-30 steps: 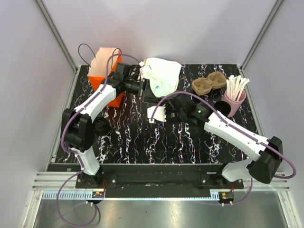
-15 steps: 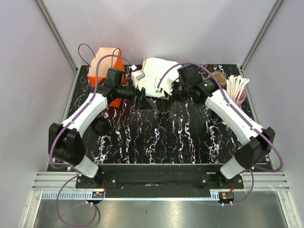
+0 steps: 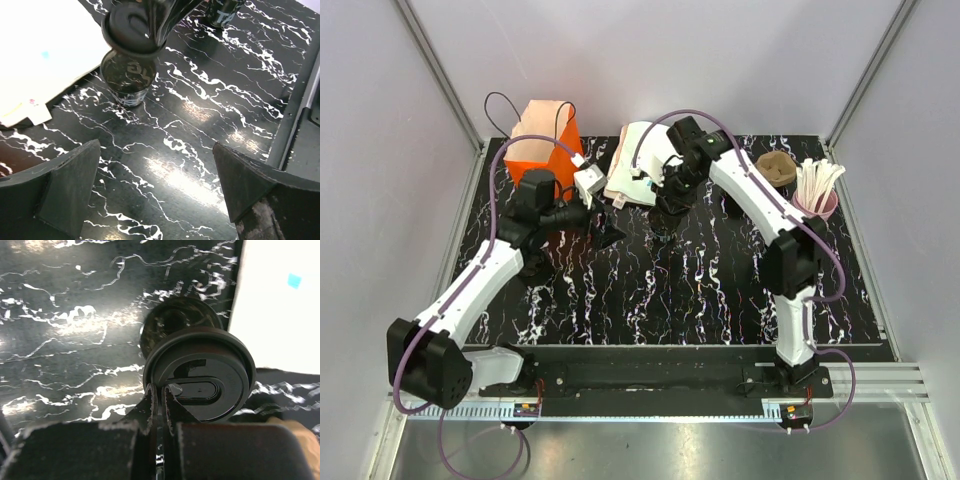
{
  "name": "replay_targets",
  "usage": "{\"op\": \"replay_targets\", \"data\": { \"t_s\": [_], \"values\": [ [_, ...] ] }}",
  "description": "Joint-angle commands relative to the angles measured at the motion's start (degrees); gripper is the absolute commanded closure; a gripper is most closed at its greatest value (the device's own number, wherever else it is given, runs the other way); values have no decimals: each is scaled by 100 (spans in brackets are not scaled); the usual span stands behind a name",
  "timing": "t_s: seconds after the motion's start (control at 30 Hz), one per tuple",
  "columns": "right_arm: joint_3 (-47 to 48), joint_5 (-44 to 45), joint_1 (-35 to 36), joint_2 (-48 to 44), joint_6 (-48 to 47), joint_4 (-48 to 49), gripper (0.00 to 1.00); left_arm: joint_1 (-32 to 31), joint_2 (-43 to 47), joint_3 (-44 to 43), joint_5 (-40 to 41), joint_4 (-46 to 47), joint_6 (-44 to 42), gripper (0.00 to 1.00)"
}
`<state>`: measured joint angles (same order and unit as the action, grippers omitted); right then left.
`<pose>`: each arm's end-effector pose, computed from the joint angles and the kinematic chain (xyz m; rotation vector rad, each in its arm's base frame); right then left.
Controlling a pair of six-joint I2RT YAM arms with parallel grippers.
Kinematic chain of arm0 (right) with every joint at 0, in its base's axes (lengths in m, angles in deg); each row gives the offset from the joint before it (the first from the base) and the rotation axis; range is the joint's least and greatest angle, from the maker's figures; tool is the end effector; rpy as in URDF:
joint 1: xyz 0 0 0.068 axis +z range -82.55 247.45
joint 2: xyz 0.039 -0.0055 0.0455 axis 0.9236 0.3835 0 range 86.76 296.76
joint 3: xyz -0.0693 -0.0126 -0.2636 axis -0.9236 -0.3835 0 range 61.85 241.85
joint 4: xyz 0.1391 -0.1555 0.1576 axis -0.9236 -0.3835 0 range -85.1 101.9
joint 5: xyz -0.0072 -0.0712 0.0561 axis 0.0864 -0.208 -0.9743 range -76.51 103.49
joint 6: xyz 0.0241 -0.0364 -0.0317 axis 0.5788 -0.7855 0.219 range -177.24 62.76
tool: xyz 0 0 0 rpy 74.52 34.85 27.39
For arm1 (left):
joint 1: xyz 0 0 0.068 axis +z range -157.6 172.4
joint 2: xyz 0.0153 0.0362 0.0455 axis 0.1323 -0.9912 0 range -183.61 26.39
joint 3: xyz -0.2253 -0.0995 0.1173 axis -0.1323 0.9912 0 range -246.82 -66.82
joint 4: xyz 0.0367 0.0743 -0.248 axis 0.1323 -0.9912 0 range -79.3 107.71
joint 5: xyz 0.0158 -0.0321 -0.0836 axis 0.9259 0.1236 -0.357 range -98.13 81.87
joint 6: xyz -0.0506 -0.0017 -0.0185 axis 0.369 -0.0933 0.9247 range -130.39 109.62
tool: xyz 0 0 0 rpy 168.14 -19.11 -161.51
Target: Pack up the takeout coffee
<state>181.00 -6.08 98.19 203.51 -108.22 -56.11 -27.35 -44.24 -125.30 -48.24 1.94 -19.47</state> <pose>0.3597 0.2277 0.3215 -1.8044 1.9353 0.3486 0.2501 -0.1143 0.3223 0.9169 1.8144 -0.8328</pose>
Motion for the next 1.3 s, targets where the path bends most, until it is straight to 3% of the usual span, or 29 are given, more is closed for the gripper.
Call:
{"op": "replay_targets", "data": {
  "t_s": [0.0,0.4,1.27],
  "values": [
    [793,-381,2,392,35,-740,98,-3,304,135,232,531,-208,1],
    [1338,-223,63,1157,246,-942,98,59,454,311,206,628,-155,1],
    [1128,208,336,1289,247,-644,98,68,419,372,92,645,-164,1]
  ]
}}
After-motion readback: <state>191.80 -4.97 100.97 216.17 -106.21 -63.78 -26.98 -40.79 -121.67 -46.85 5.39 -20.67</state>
